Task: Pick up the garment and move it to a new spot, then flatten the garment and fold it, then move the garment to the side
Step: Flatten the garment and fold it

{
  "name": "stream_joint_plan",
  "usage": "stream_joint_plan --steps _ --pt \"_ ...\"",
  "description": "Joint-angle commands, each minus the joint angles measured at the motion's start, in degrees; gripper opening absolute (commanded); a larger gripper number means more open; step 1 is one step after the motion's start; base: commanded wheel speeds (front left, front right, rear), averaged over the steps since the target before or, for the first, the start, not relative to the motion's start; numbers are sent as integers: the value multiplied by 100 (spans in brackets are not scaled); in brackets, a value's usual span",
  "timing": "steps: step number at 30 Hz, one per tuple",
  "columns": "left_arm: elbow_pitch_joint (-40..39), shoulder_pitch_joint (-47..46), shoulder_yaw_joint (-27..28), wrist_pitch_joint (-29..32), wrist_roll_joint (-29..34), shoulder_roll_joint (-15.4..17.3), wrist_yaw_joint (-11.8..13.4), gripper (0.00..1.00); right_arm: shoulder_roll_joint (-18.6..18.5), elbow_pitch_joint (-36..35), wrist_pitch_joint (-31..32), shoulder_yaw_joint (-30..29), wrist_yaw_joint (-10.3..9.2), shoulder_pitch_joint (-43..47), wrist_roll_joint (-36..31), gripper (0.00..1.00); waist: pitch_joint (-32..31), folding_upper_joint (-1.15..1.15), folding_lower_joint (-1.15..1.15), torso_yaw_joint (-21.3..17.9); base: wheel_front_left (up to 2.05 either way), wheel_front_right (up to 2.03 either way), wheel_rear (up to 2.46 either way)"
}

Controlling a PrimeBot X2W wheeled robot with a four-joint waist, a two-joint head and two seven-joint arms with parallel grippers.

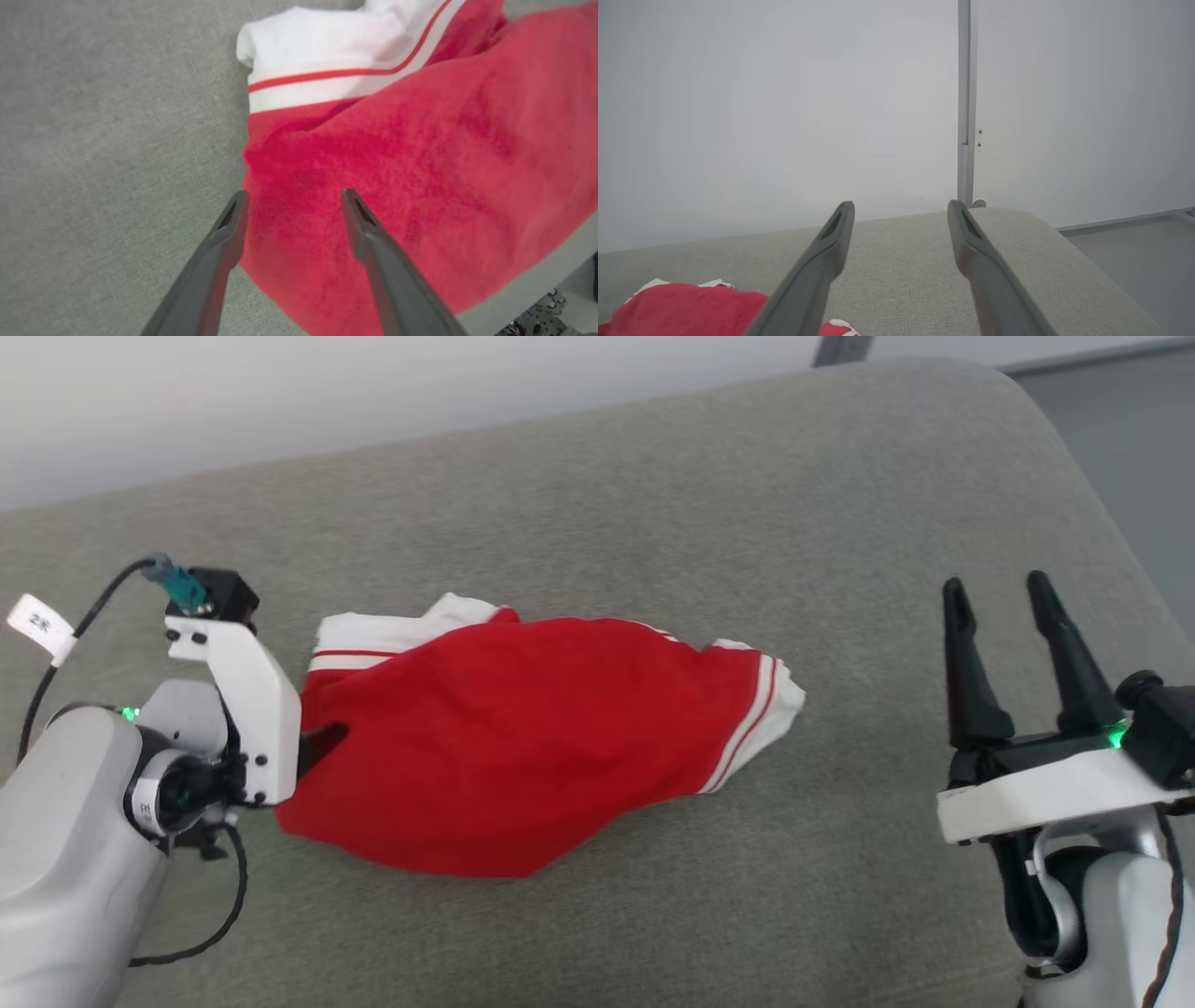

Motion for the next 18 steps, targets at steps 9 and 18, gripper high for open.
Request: stream_joint_plan --steps 9,18 --pt "1003 -18 -233 75 117 -170 -31 100 20 147 -378 134 -4 -10 235 100 240 0 0 -296 0 0 0" --pt "1457 -303 -269 -180 36 -288 -302 0 17 129 -430 -158 -3 -4 68 100 121 0 0 45 0 0 0"
